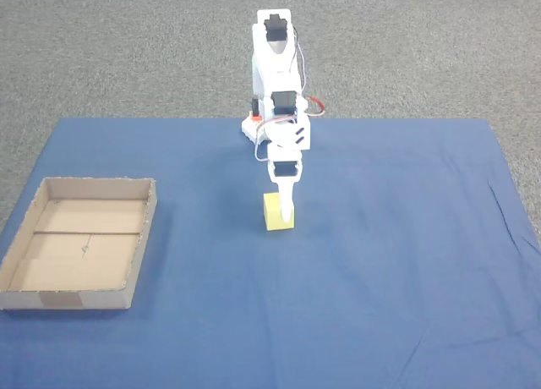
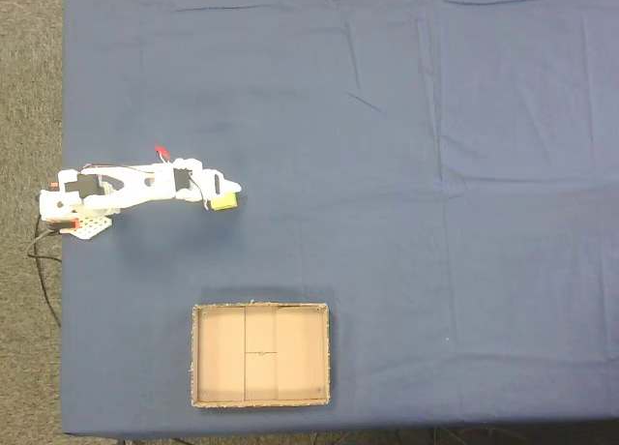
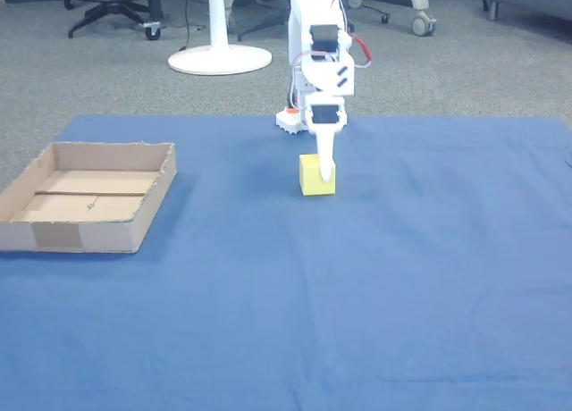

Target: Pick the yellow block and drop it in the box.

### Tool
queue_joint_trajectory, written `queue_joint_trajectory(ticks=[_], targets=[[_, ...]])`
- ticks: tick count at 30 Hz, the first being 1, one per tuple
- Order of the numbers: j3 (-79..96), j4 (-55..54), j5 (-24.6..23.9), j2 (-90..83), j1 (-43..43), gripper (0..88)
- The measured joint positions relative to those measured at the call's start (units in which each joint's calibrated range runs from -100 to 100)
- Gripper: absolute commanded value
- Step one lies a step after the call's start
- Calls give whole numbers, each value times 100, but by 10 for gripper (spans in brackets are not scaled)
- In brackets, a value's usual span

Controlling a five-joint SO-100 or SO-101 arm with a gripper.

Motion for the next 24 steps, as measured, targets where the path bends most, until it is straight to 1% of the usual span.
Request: queue_joint_trajectory(ticks=[2,3,8,11,12,16,19,22,24], targets=[[0,-31,-10,43,-49,172],[-9,-31,0,26,-57,155],[-27,-39,73,-26,41,134],[-142,63,254,-418,393,132],[-320,149,313,-605,589,134],[-1128,149,811,-1466,1661,136],[-2097,-47,1158,-1705,2814,141],[-3305,-721,1358,-1023,4025,147],[-4131,-1215,1421,34,4515,148]])
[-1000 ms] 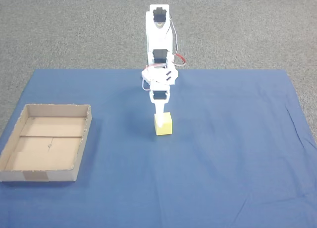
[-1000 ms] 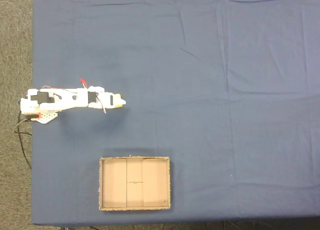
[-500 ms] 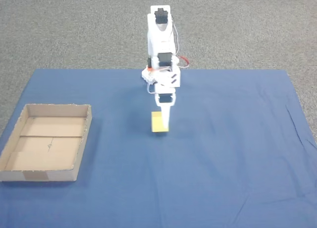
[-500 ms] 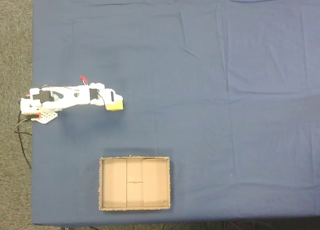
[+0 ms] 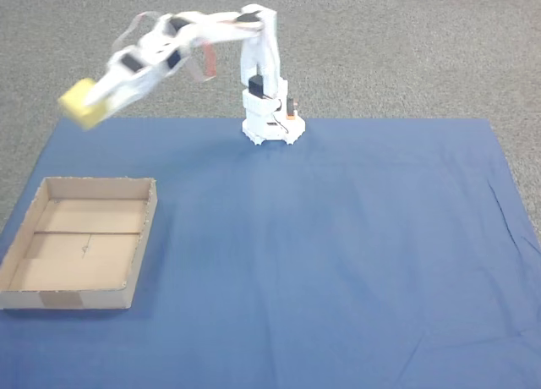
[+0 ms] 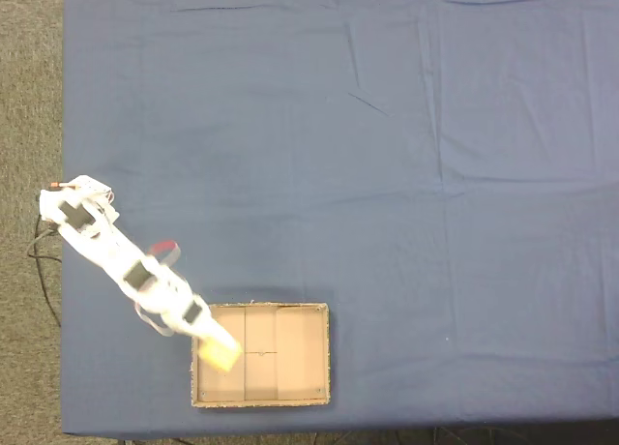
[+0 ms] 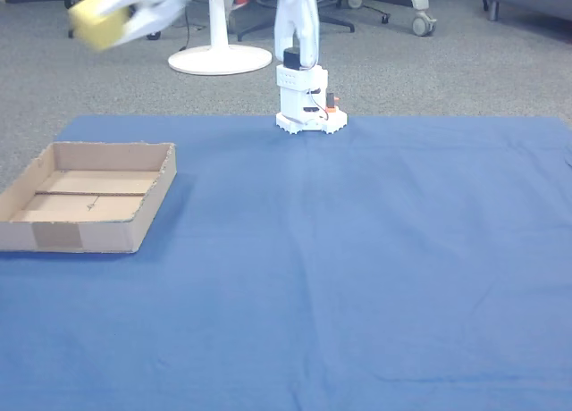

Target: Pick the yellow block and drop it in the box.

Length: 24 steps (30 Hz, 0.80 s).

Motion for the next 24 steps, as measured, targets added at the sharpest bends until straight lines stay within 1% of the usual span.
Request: queue_joint_trajectory(ticks=[3,5,8,9,10,11,13,17,19,22,23,24], targets=[[-1430,-180,39,1884,303,145],[-1999,-313,39,2950,417,143],[-2586,-431,127,4271,360,146],[-2648,-431,142,4552,360,174],[-2648,-431,161,4749,368,258],[-2683,-400,171,4808,352,368],[-2728,-313,195,4808,278,416],[-2728,-204,249,4808,245,433],[-2639,-133,264,4791,180,388],[-2141,337,215,4280,82,224],[-1910,502,161,3862,-16,109],[-1644,886,29,3231,-204,28]])
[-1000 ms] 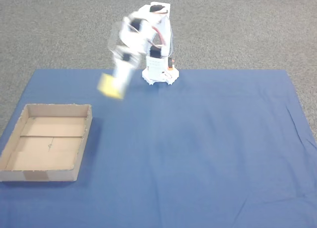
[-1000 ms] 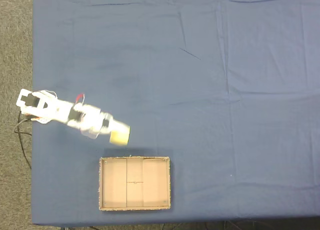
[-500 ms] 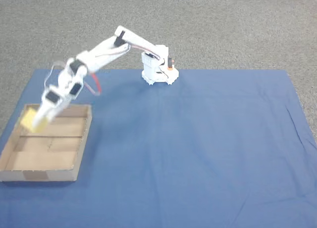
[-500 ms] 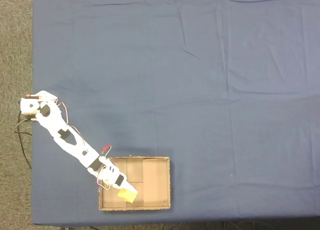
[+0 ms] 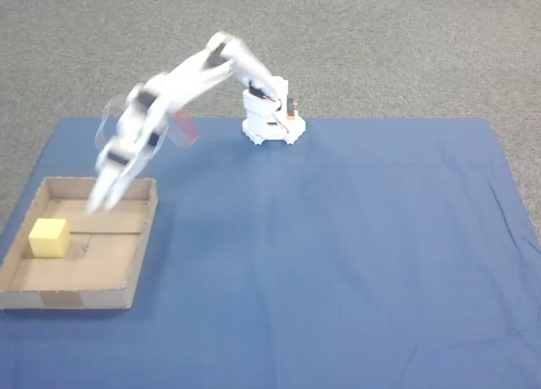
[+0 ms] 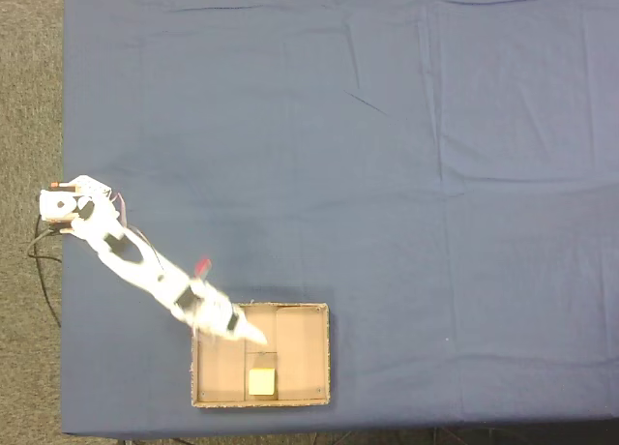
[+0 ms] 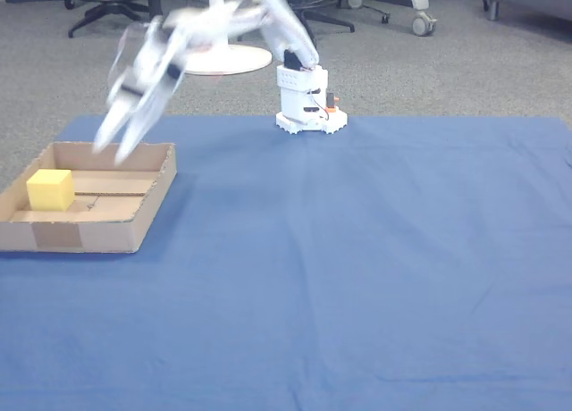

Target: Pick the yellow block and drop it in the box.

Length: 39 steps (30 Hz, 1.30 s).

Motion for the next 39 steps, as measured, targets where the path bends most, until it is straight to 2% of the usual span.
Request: queue_joint_trajectory(ticks=[4,6,10,14,18,24,39], targets=[[729,1904,-562,-3538,-1031,2],[1608,2249,-947,-5780,-1701,2],[5349,1434,-1534,-9898,-2945,2],[9720,392,-1470,-12285,-3395,17],[12261,-596,-1182,-12847,-3411,7],[12466,-274,-1070,-12882,-3779,2],[12466,-227,-1177,-12882,-3771,2]])
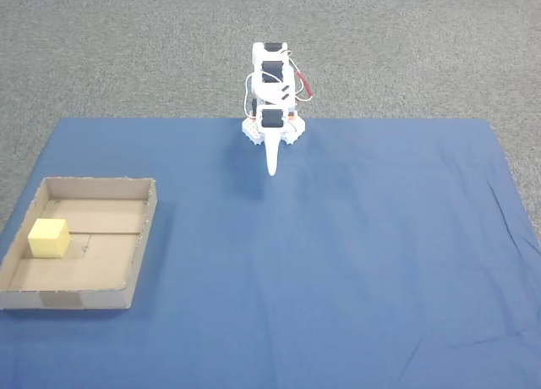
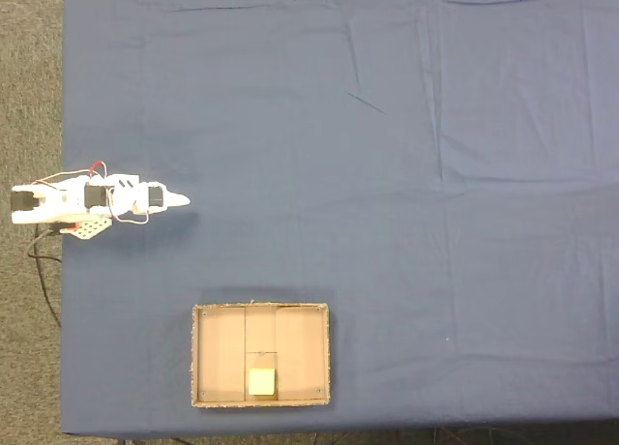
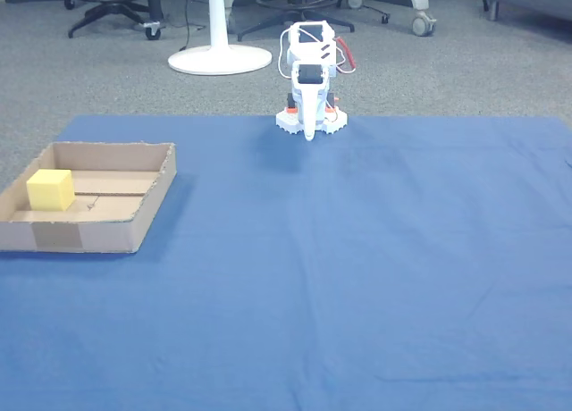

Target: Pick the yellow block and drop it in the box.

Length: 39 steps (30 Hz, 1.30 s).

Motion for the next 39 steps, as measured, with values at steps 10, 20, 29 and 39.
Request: queue_joint_trajectory(ticks=[10,20,29,39], targets=[[0,0,-29,0,33,2],[0,0,-29,0,16,2],[0,0,-29,0,16,2],[0,0,-29,0,16,2]])
